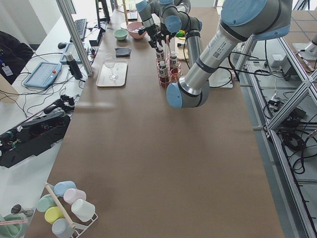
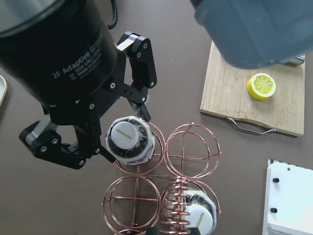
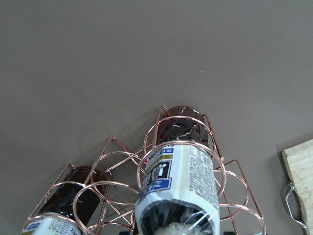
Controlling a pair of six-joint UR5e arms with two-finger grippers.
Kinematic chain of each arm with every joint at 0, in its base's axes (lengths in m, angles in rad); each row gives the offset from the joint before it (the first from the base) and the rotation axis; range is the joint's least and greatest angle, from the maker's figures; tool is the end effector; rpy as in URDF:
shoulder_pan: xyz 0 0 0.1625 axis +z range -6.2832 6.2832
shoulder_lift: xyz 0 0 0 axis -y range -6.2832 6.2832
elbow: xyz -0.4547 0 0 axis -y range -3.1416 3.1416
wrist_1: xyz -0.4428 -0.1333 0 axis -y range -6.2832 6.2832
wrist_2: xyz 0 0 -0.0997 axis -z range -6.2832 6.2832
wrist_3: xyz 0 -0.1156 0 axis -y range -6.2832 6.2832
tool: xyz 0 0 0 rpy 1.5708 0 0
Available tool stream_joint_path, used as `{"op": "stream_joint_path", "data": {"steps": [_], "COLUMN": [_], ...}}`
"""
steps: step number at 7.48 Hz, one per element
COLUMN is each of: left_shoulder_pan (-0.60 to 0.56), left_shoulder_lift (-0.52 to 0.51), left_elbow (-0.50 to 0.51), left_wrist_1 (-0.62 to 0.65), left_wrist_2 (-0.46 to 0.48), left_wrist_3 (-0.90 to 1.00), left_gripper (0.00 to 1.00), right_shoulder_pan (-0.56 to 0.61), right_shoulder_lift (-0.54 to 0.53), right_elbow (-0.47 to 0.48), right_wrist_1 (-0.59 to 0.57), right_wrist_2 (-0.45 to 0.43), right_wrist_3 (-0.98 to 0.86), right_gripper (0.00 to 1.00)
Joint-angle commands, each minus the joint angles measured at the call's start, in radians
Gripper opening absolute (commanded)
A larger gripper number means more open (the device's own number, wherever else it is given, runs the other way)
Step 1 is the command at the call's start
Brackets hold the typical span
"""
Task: Take tea from basket to plate
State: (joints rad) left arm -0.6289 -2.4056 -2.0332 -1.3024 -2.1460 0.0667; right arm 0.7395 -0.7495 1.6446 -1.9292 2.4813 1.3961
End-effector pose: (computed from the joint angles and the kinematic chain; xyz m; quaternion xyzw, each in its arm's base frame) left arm 0.4366 -0.4047 0.0060 0.3227 0.4236 0.5256 0.6635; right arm -0.5123 -0.5242 0.1367 -0.2753 -0.4008 0.1294 0.8642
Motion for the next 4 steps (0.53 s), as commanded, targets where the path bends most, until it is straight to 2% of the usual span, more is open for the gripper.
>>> {"op": "stream_joint_path", "data": {"steps": [1,2,4], "left_shoulder_pan": [0.0,0.0,-0.002], "left_shoulder_lift": [0.014,0.016,0.016], "left_elbow": [0.001,0.002,-0.001], "left_wrist_1": [-0.02,-0.029,-0.029], "left_wrist_2": [0.001,0.001,-0.005], "left_wrist_3": [0.001,-0.001,-0.001], "left_gripper": [0.0,0.0,0.0], "right_shoulder_pan": [0.003,0.017,0.03], "right_shoulder_lift": [0.004,0.007,0.007], "right_elbow": [0.007,0.014,0.049], "right_wrist_1": [-0.019,-0.028,-0.069], "right_wrist_2": [-0.001,0.001,0.001], "right_wrist_3": [0.0,0.0,0.0], "right_gripper": [0.23,0.0,0.0]}}
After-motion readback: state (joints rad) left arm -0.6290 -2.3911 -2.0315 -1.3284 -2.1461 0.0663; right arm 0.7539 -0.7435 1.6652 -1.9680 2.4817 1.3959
